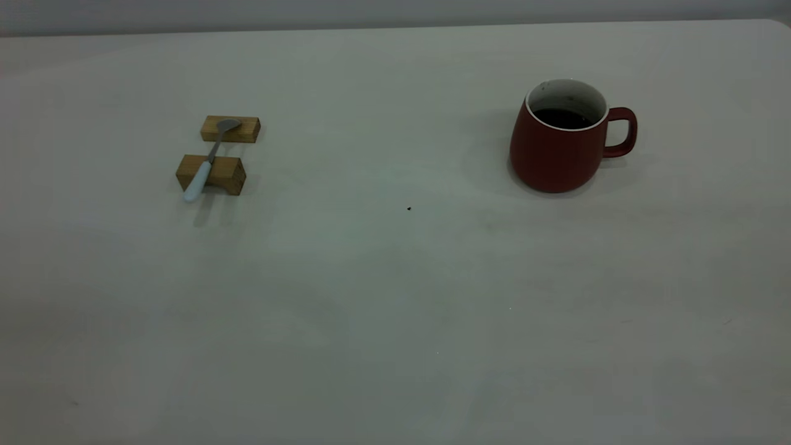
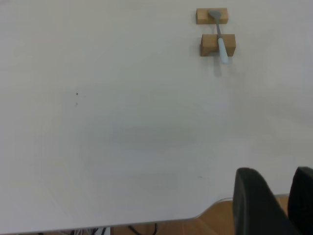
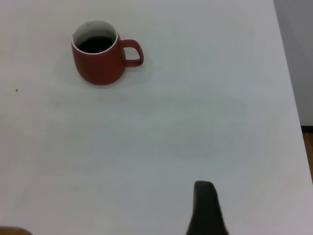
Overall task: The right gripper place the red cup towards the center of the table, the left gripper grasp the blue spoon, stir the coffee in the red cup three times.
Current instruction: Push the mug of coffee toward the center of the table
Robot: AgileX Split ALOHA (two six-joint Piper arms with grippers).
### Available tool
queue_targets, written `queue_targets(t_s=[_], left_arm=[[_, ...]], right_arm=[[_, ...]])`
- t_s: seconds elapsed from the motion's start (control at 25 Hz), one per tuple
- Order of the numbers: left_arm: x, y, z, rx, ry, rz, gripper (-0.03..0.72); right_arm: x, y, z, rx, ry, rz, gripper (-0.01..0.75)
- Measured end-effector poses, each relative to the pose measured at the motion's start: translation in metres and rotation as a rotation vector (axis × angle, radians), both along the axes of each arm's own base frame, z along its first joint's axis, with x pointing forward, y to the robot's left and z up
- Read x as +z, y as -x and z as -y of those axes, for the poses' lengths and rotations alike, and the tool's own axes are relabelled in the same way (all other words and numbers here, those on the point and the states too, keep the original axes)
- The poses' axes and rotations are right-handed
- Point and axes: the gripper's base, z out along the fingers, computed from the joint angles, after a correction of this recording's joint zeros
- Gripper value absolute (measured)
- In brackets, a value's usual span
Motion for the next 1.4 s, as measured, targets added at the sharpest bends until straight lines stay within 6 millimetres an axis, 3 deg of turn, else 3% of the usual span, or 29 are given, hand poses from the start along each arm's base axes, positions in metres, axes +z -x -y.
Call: queue_targets(t_s=[1.0, 1.16, 1.4], left_arm=[[0.000, 0.000, 0.000, -0.001, -0.001, 0.000, 0.244], [0.000, 0.000, 0.000, -0.001, -0.001, 0.000, 0.244], [0.000, 0.000, 0.000, -0.001, -0.001, 0.000, 0.244]], right_arm=[[0.002, -0.005, -0.001, 0.009, 0.012, -0.009, 0.570], [0.011, -0.039, -0.004, 0.019, 0.030, -0.087, 0.575], [-0.006, -0.127, -0.016, 0.113, 0.071, -0.245, 0.578]])
